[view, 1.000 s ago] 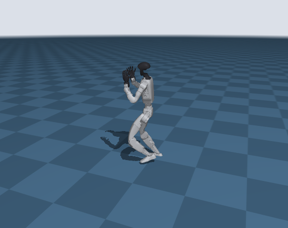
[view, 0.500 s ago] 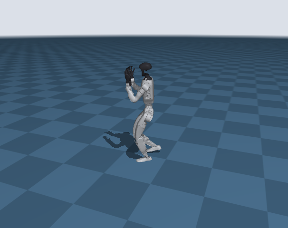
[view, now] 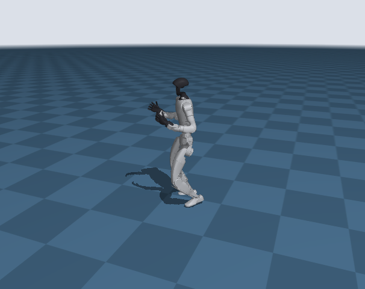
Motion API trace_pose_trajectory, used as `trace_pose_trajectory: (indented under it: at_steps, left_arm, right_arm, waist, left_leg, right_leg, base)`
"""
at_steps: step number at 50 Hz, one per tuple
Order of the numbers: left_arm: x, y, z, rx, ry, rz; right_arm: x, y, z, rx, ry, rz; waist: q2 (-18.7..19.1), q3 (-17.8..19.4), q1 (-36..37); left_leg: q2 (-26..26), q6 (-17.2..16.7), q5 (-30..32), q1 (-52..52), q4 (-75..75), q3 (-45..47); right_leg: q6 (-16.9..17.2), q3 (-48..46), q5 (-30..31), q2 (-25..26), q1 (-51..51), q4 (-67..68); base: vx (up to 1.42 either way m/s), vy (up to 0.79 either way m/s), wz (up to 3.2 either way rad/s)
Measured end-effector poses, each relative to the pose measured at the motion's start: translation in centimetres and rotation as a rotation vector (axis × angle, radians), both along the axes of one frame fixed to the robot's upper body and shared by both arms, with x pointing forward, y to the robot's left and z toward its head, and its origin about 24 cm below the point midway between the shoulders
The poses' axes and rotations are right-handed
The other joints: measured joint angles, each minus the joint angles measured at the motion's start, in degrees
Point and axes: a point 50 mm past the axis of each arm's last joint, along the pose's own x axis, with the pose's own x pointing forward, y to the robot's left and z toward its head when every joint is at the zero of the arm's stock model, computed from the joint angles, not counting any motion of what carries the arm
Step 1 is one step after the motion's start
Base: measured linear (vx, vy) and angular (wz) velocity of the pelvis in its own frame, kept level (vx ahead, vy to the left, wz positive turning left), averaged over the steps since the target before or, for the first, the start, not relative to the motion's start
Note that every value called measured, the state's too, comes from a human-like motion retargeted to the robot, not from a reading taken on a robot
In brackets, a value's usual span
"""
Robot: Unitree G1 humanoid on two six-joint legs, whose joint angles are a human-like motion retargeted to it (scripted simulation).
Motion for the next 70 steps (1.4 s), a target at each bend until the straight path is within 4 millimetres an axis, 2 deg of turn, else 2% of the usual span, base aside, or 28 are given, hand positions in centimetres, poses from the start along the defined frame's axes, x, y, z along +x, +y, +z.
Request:
trace_pose_trajectory:
  at_steps: [8, 16, 21, 27, 33, 35, 37, 40, 46, 50, 52, 56, 60, 65, 70]
  left_arm:
    - [0.9, -1.2, 1.5, -0.063, -0.069, -0.071]
    - [1.3, -2.7, 3.4, -0.035, -0.174, -0.138]
    - [1.2, -2.6, 3.7, 0.019, -0.200, -0.125]
    - [1.3, -1.1, 3.3, 0.115, -0.198, -0.038]
    - [1.7, 0.9, 1.0, 0.256, -0.088, 0.053]
    - [1.7, 1.8, -0.2, 0.315, -0.024, 0.082]
    - [1.7, 3.1, -1.5, 0.397, 0.047, 0.126]
    - [1.3, 5.1, -3.6, 0.498, 0.166, 0.194]
    - [-1.0, 9.6, -7.6, 0.654, 0.406, 0.336]
    - [-2.6, 11.6, -9.3, 0.724, 0.515, 0.391]
    - [-3.0, 12.2, -9.4, 0.759, 0.529, 0.416]
    - [-3.4, 12.8, -9.2, 0.822, 0.524, 0.438]
    - [-3.3, 12.5, -8.6, 0.882, 0.488, 0.424]
    - [-2.7, 11.3, -7.7, 0.956, 0.425, 0.352]
    - [-2.0, 9.7, -7.0, 1.040, 0.371, 0.227]
  right_arm:
    - [1.8, 1.4, -2.3, 0.008, 0.162, 0.087]
    - [4.0, 1.6, -3.3, 0.000, 0.245, 0.058]
    - [4.4, 0.6, -3.7, -0.004, 0.260, -0.016]
    - [4.5, -1.5, -4.4, -0.005, 0.289, -0.145]
    - [4.2, -3.7, -8.4, -0.095, 0.457, -0.225]
    - [3.7, -4.5, -10.1, -0.147, 0.531, -0.244]
    - [3.4, -5.2, -11.6, -0.200, 0.597, -0.257]
    - [2.4, -6.5, -13.5, -0.264, 0.680, -0.297]
    - [0.0, -9.3, -16.2, -0.356, 0.796, -0.414]
    - [-1.9, -10.7, -17.9, -0.407, 0.876, -0.476]
    - [-2.6, -11.1, -18.7, -0.437, 0.911, -0.495]
    - [-3.8, -11.5, -20.4, -0.503, 0.993, -0.495]
    - [-4.4, -11.5, -21.8, -0.578, 1.056, -0.468]
    - [-3.7, -11.1, -22.2, -0.660, 1.061, -0.420]
    - [-1.8, -9.5, -20.9, -0.702, 0.970, -0.353]
  waist:
    - [-1.21, -1.55, 1.01]
    - [-5.31, -2.11, 0.67]
    - [-7.47, -2.03, 0.43]
    - [-10.38, -1.93, 0.67]
    - [-12.72, -0.81, 1.47]
    - [-13.35, 0.63, 1.48]
    - [-13.68, 0.04, 1.25]
    - [-13.82, 2.02, 0.64]
    - [-13.14, 4.14, -1.23]
    - [-13.21, 5.52, -2.14]
    - [-13.18, 5.34, -2.22]
    - [-13.16, 5.30, -2.21]
    - [-13.01, 4.53, -2.26]
    - [-14.16, 0.85, -3.76]
    - [-16.06, -3.72, -6.69]
  left_leg:
    - [-3.51, 2.66, -2.89, 5.50, -10.45, 2.66]
    - [-11.61, 5.72, -3.05, 10.58, -19.71, 5.22]
    - [-15.79, 7.07, -2.28, 12.35, -23.71, 5.92]
    - [-20.81, 8.50, -0.30, 14.29, -30.59, 5.87]
    - [-23.73, 8.61, 2.89, 16.20, -37.03, 4.94]
    - [-23.80, 8.19, 3.70, 16.13, -36.40, 4.71]
    - [-24.24, 8.06, 6.14, 16.96, -41.57, 3.82]
    - [-23.11, 7.06, 6.72, 16.26, -40.51, 3.22]
    - [-19.63, 5.50, 8.26, 13.56, -40.85, 3.16]
    - [-17.04, 4.59, 9.16, 10.59, -39.11, 4.03]
    - [-16.15, 4.54, 9.09, 8.60, -38.87, 4.60]
    - [-13.71, 4.27, 9.38, 4.45, -36.84, 6.32]
    - [-11.14, 4.47, 8.56, 0.25, -33.32, 9.23]
    - [-10.83, 5.75, 7.07, -4.07, -31.47, 14.97]
    - [-12.30, 5.75, 7.87, -3.43, -36.44, 21.74]
  right_leg:
    - [1.72, -1.90, -0.48, -4.52, 2.40, -1.21]
    - [4.59, -1.10, -1.91, -12.41, 2.08, 1.48]
    - [6.69, 0.21, -1.87, -16.35, 0.70, 4.24]
    - [9.69, 2.27, -0.75, -20.11, -1.16, 5.52]
    - [10.94, 5.04, 2.09, -20.45, -2.84, 6.45]
    - [10.94, 7.08, 3.47, -19.44, -3.57, 8.33]
    - [10.94, 9.61, 6.40, -16.78, -4.37, 6.43]
    - [10.94, 12.85, 10.17, -12.90, -5.42, 8.18]
    - [10.94, 14.53, 18.16, -7.95, -9.23, 8.75]
    - [10.94, 15.45, 21.93, -5.79, -12.18, 9.10]
    - [10.94, 15.73, 23.47, -5.22, -14.04, 7.98]
    - [10.94, 15.76, 26.76, -4.69, -18.16, 7.50]
    - [10.94, 14.63, 28.43, -7.55, -22.95, 8.98]
    - [10.94, 10.72, 22.30, -15.92, -28.37, 11.43]
    - [8.24, 2.84, 15.17, -22.10, -30.39, 12.87]
  base:
    - [0.10, 0.05, 0.12]
    - [0.04, 0.11, 0.04]
    - [0.03, 0.11, 0.03]
    - [0.03, 0.10, 0.06]
    - [0.01, 0.04, 0.04]
    - [-0.01, -0.02, 0.10]
    - [0.02, -0.08, 0.21]
    - [-0.03, -0.11, 0.10]
    - [-0.02, -0.03, -0.09]
    - [-0.09, -0.02, -0.29]
    - [-0.06, 0.00, -0.35]
    - [-0.11, 0.00, -0.50]
    - [-0.13, 0.09, -0.77]
    - [-0.08, 0.12, -0.82]
    - [-0.06, -0.05, -0.90]
